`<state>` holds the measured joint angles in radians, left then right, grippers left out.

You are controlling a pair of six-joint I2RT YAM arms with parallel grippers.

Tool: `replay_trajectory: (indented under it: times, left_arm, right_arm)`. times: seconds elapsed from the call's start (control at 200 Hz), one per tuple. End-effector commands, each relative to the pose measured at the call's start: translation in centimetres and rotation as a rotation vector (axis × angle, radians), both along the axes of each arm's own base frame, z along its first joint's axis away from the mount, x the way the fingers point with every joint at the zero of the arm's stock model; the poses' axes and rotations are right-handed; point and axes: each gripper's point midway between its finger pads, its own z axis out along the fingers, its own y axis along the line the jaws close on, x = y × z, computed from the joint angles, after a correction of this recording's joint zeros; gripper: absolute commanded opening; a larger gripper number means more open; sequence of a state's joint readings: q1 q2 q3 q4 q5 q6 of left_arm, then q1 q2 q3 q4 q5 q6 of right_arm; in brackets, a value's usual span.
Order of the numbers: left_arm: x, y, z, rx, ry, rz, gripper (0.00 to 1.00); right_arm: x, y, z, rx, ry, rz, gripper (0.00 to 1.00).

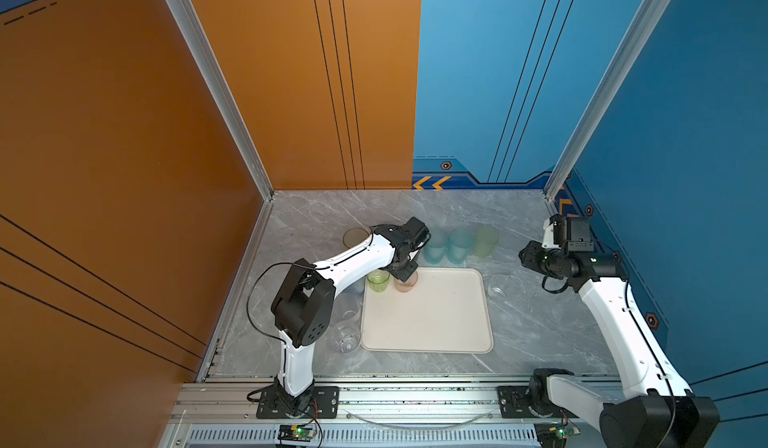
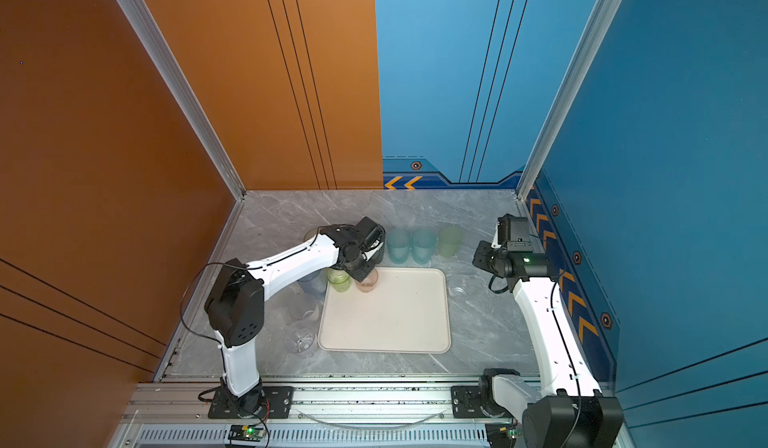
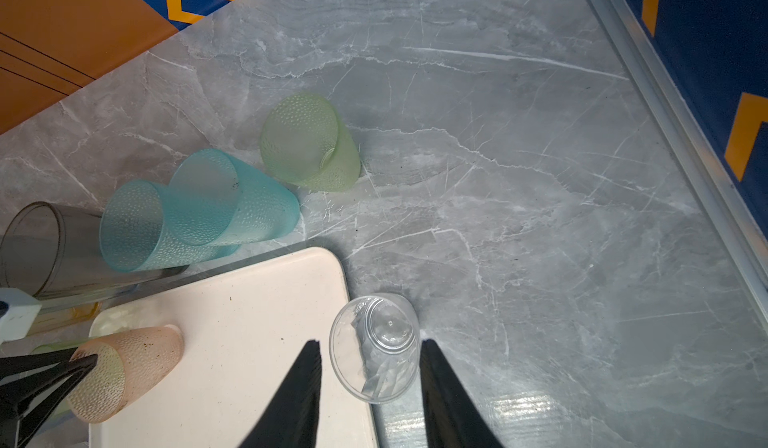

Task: Place the glasses into the tray
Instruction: 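Lower the peach cup beside the green cup and open the left gripper, then raise the left gripper while the right gripper reaches to the clear glass cup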

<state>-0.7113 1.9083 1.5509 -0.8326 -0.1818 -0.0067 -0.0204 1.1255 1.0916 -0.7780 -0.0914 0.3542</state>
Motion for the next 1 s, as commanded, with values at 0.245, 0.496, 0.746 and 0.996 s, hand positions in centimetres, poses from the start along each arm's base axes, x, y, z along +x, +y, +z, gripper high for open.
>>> replay_trajectory:
  times: [0.245, 0.496, 0.746, 0.996]
  left_arm:
    - [0.0, 1.0, 2.5, -0.04, -0.051, 0.023, 0.22]
    - [-0.7, 0.6, 4.6, -0.113, -0.093, -0.003, 0.21]
    - [-2.2, -0.8, 9.8, -0.284, -0.24, -0.042, 0.19]
    - [-1.9, -0.7, 14.4, -0.404, -0.395, -0.012, 0.19]
  right_arm:
    - [-0.7, -0.5, 0.2, -0.052, 0.027, 0.003, 0.4]
    - [-2.0, -1.0, -0.9, -0.086, 0.083, 0.002, 0.4]
    - [-4.5, -1.0, -3.1, -0.086, 0.185, -0.003, 0.39]
    - [-5.9, -0.3, -5.8, -0.034, 0.263, -0.013, 0.3]
